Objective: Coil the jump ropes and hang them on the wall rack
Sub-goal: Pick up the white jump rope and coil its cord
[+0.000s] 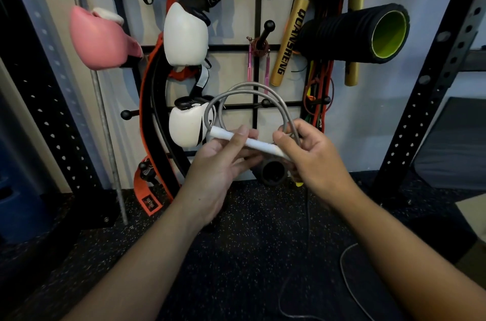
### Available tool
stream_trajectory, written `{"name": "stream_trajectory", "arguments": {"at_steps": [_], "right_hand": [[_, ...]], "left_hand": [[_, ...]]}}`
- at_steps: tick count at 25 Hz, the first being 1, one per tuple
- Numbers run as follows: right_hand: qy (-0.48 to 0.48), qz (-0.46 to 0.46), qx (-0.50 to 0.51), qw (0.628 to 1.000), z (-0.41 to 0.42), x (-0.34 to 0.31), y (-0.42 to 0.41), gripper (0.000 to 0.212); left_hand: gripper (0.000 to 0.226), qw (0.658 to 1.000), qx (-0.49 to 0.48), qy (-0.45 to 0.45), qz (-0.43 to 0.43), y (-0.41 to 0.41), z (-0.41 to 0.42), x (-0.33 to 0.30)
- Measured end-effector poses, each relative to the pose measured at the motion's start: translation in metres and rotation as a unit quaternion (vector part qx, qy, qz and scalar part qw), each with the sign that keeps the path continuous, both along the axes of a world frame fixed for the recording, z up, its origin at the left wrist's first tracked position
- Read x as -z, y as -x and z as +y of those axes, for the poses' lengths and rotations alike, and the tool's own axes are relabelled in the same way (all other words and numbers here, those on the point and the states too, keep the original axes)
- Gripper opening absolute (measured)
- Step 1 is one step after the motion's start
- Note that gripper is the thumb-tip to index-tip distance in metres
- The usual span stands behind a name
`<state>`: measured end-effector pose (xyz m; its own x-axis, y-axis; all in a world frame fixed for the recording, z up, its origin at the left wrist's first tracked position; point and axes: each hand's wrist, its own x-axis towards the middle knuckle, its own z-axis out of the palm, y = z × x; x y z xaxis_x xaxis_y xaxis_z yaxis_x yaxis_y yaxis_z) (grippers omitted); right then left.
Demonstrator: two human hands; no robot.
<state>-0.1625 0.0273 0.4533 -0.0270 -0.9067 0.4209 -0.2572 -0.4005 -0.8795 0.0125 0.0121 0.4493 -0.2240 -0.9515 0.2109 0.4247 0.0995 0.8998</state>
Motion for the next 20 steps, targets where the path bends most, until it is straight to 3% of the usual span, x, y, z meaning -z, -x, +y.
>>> {"name": "stream_trajectory", "arguments": {"at_steps": [2,4,6,8,9,10,12,14,18,20], "right_hand": [[0.005,0.114,-0.006,0.993,-0.002,-0.009,0.015,0.019],[-0.019,0.223,-0.044,0.974,-0.001,-0.017,0.025,0.017],[-0.049,0.289,-0.077,0.953,0.001,-0.022,0.026,0.019],[-0.052,0.307,-0.093,0.946,0.002,-0.024,0.021,0.020],[-0.049,0.305,-0.092,0.947,0.002,-0.024,0.019,0.019],[-0.046,0.297,-0.083,0.950,0.001,-0.023,0.018,0.020],[-0.036,0.261,-0.068,0.962,0.001,-0.022,0.018,0.027],[-0.028,0.201,-0.064,0.977,0.005,-0.020,0.015,0.040],[-0.074,0.070,-0.057,0.993,0.010,-0.024,0.013,0.065],[-0.111,0.038,-0.036,0.992,0.008,-0.025,0.019,0.077]], "left_hand": [[0.056,0.999,-0.029,-0.002,-0.019,-0.016,-0.009,-0.006],[0.078,0.974,-0.064,0.110,-0.186,-0.037,-0.015,-0.022],[0.089,0.878,-0.038,0.242,-0.411,-0.043,-0.012,-0.039],[0.092,0.773,0.016,0.281,-0.568,-0.031,-0.004,-0.049],[0.082,0.744,0.038,0.269,-0.610,-0.023,-0.001,-0.049],[0.064,0.737,0.049,0.253,-0.624,-0.014,0.000,-0.045],[0.034,0.778,0.054,0.225,-0.584,-0.004,-0.003,-0.033],[0.024,0.825,0.072,0.203,-0.522,-0.006,-0.008,-0.024],[0.021,0.903,0.106,0.160,-0.383,-0.012,-0.005,-0.020],[0.023,0.957,0.073,0.106,-0.259,-0.012,-0.007,-0.021]]}}
